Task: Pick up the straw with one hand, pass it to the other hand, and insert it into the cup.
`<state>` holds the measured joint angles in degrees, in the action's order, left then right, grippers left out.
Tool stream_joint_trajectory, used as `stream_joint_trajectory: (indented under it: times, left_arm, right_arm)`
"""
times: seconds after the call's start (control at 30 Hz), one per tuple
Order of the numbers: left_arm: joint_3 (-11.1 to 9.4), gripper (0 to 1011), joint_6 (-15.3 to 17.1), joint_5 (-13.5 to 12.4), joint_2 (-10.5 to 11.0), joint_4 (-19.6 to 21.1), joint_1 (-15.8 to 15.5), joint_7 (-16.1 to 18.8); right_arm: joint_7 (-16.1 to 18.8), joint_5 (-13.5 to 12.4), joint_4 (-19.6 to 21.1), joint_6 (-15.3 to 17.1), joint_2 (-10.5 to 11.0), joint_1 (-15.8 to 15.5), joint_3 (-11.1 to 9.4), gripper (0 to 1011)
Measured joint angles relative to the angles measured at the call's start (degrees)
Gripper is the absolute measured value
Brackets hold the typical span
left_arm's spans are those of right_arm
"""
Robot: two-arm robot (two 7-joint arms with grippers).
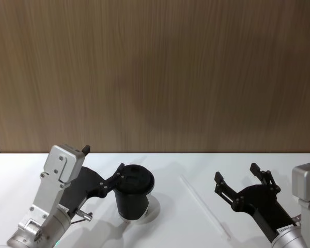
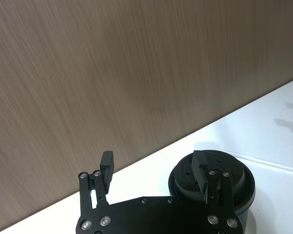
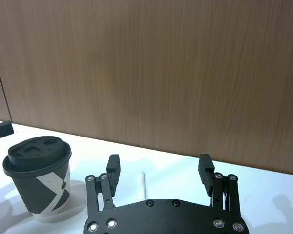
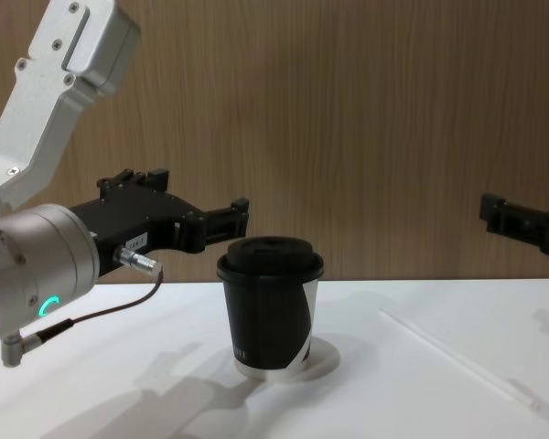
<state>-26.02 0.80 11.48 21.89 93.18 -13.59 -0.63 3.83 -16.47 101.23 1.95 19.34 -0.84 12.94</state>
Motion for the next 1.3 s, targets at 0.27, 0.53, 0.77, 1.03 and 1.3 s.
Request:
stream_joint_trajectory:
  times: [0.27,0.53,0.77,1.03,1.3]
  left_arm:
    - [0.0,1001,0.0,0.0,0.0,0.0,0.0,0.0]
    - [0.0,1002,0.0,0.0,0.0,0.0,0.0,0.0]
    - [0.0,1002,0.0,0.0,0.0,0.0,0.0,0.0]
    - [0.0,1001,0.0,0.0,0.0,0.0,0.0,0.0]
    - [0.0,1002,0.0,0.0,0.0,0.0,0.0,0.0]
  right_arm:
    - [0.0,0.0,0.0,0.0,0.0,0.0,0.0,1001]
    - [0.0,0.0,0.0,0.0,0.0,0.0,0.0,1001]
    - [0.0,0.0,0.0,0.0,0.0,0.0,0.0,1001]
    - [0.0,0.0,0.0,0.0,0.0,0.0,0.0,1001]
    - [0.0,0.0,0.0,0.0,0.0,0.0,0.0,1001]
